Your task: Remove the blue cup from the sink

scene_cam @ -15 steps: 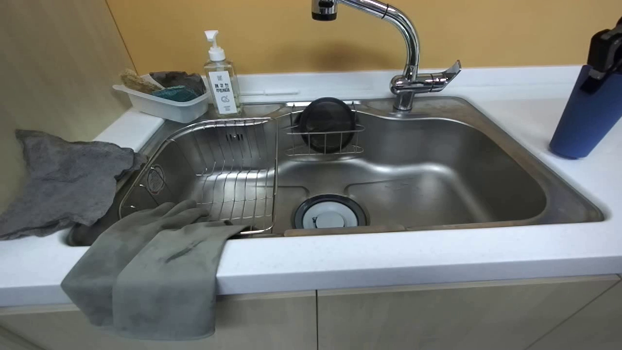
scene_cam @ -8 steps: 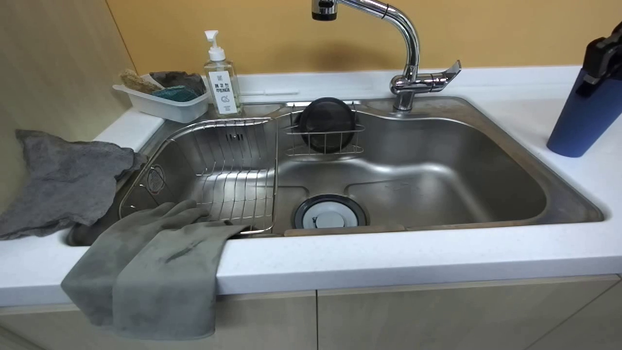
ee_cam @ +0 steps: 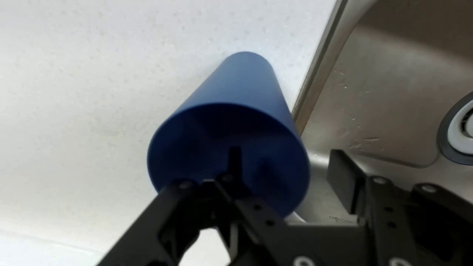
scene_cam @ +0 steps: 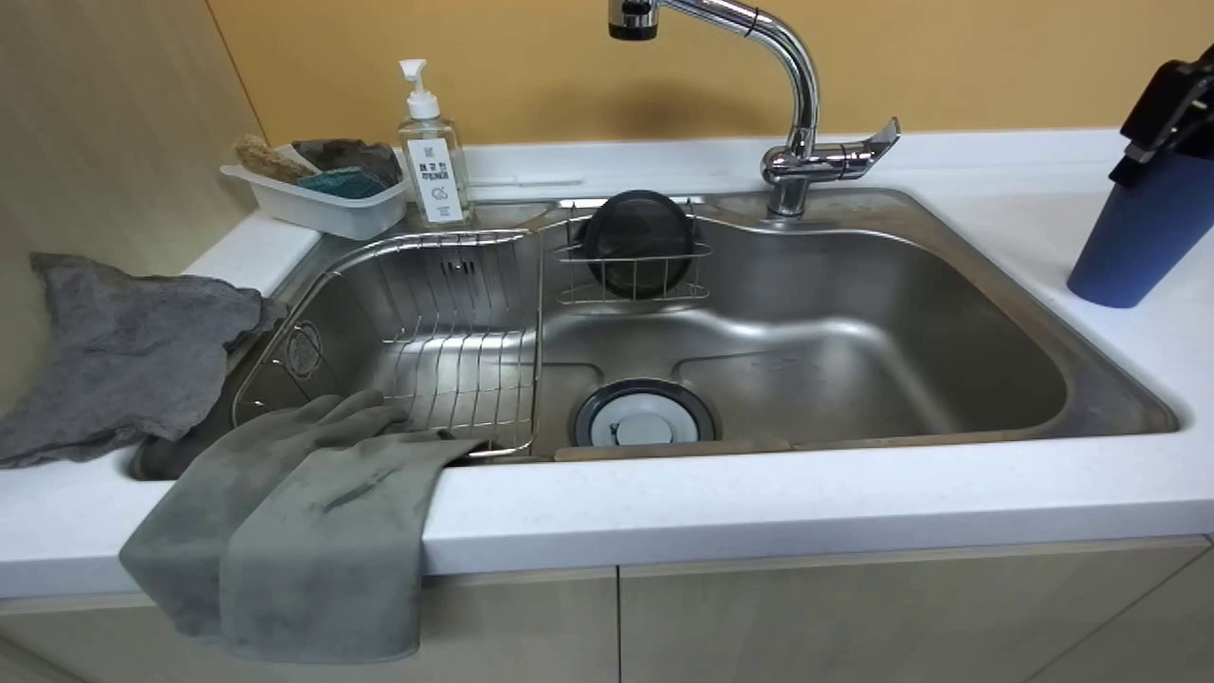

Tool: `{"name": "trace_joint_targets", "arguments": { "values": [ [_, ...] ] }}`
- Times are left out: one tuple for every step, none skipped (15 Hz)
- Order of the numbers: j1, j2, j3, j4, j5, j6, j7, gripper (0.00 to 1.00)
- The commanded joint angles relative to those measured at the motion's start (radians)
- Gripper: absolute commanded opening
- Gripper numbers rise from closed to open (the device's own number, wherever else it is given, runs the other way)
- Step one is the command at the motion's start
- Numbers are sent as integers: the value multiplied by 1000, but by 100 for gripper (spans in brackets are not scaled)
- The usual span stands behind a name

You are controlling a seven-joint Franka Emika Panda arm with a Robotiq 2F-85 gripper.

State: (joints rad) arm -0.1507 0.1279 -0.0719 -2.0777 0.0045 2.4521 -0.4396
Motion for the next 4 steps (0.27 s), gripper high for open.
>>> {"name": "trace_joint_targets", "arguments": {
  "values": [
    [18,-59,-12,-13,-60,-14,105,95],
    [22,-70,-13,-6,-78,-35,142,98],
    [24,-82,-11,-4,-81,-51,157,100],
    [26,-95,-7,-3,-78,-74,168,100]
  ]
}}
